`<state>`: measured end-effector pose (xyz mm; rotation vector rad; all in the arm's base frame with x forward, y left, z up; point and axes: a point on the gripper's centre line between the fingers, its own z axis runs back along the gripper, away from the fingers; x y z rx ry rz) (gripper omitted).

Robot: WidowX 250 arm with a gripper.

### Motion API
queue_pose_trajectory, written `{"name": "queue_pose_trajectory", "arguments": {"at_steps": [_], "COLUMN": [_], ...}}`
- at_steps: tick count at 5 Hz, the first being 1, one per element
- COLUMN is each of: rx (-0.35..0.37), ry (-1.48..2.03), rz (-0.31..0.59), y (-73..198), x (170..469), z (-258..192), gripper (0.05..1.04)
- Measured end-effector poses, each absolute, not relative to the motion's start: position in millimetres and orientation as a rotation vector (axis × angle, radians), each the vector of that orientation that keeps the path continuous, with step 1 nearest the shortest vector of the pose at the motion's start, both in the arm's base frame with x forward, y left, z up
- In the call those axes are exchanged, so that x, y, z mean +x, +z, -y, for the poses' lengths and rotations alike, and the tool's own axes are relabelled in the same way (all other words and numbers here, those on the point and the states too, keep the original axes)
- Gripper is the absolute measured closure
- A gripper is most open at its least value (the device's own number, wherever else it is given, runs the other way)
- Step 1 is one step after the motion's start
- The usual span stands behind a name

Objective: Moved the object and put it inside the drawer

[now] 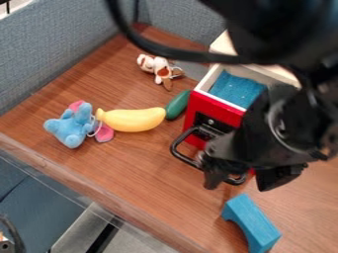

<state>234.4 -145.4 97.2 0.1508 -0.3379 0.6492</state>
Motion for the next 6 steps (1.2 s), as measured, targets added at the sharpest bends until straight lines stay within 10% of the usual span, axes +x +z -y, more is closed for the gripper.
{"name": "queue_pose_trajectory", "arguments": {"at_steps": [6], "rx": [0.222], "ry": [0.772], "rz": [0.301], "y": [48], "x": [253], "z": [175], "gripper": [0.083]}}
